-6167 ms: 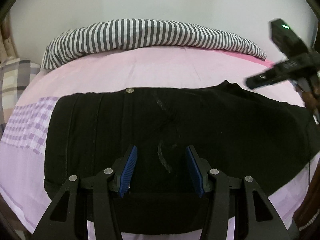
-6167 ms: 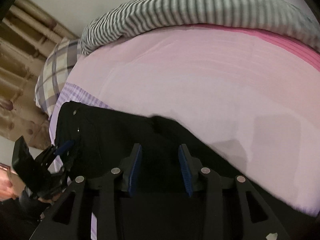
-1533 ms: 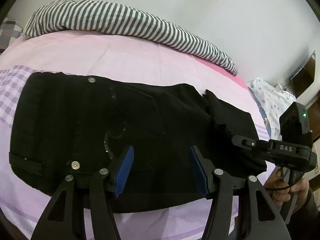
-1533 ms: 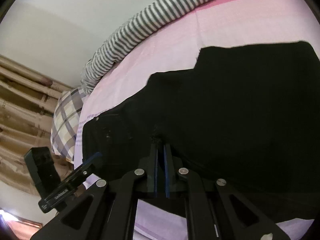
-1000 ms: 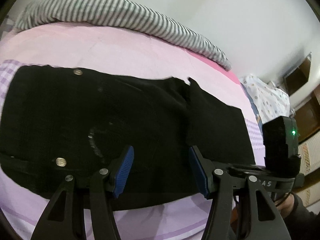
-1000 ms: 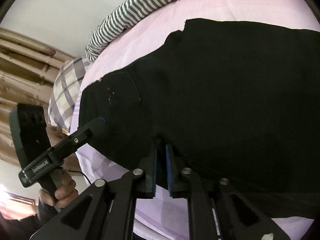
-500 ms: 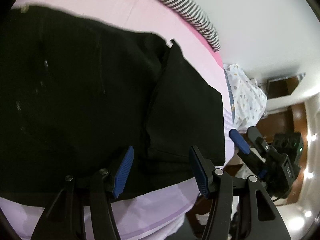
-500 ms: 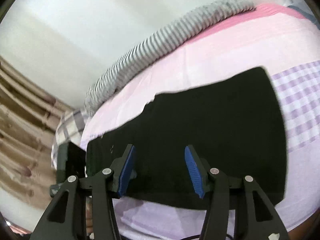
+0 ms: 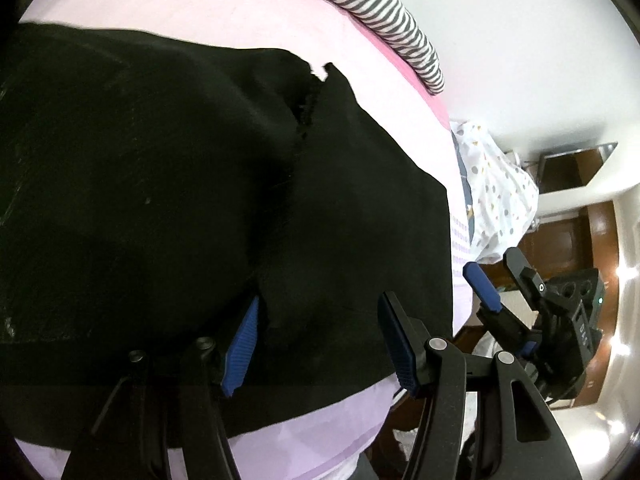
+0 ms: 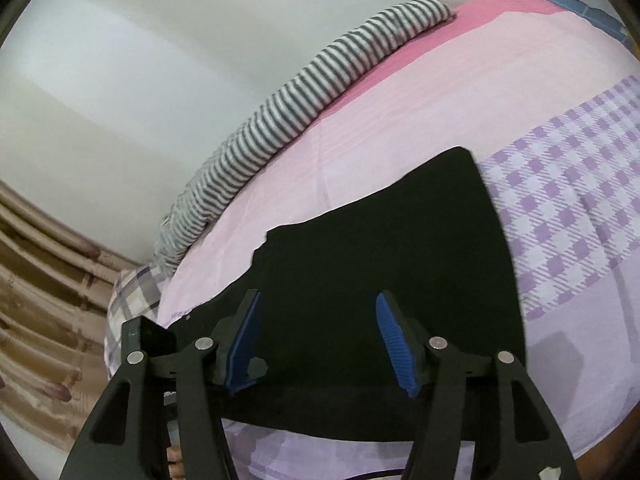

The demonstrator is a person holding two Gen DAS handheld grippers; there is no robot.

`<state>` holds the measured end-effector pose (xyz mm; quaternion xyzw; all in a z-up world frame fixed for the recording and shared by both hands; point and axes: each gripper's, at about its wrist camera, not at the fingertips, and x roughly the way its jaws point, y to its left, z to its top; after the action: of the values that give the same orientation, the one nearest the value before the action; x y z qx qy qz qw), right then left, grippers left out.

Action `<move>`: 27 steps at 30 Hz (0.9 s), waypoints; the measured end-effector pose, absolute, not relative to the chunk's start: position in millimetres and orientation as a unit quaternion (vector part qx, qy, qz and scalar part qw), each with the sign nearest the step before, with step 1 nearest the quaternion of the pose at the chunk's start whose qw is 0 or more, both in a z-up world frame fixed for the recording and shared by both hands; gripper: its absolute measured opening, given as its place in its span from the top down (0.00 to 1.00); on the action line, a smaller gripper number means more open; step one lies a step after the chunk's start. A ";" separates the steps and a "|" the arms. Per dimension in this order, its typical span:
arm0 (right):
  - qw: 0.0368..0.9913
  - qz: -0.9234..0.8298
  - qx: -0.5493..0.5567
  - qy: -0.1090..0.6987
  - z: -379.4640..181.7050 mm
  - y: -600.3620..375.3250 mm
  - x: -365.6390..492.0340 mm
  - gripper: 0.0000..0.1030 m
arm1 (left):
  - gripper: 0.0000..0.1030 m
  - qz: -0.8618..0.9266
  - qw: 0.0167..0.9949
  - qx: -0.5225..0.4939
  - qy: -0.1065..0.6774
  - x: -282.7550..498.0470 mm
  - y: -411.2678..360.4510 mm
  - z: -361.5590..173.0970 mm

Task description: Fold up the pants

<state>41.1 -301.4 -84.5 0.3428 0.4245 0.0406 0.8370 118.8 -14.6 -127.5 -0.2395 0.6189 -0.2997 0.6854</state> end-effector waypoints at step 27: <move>0.805 -0.073 0.232 0.542 -128.5 -300.2 43.7 0.44 | 0.94 -0.241 0.712 -0.173 0.637 82.2 -15.1 -128.3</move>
<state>43.7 -300.2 -128.5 0.2317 0.5416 -0.0726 0.8048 82.2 -15.1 -128.3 -0.1734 0.6365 -0.2411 0.7118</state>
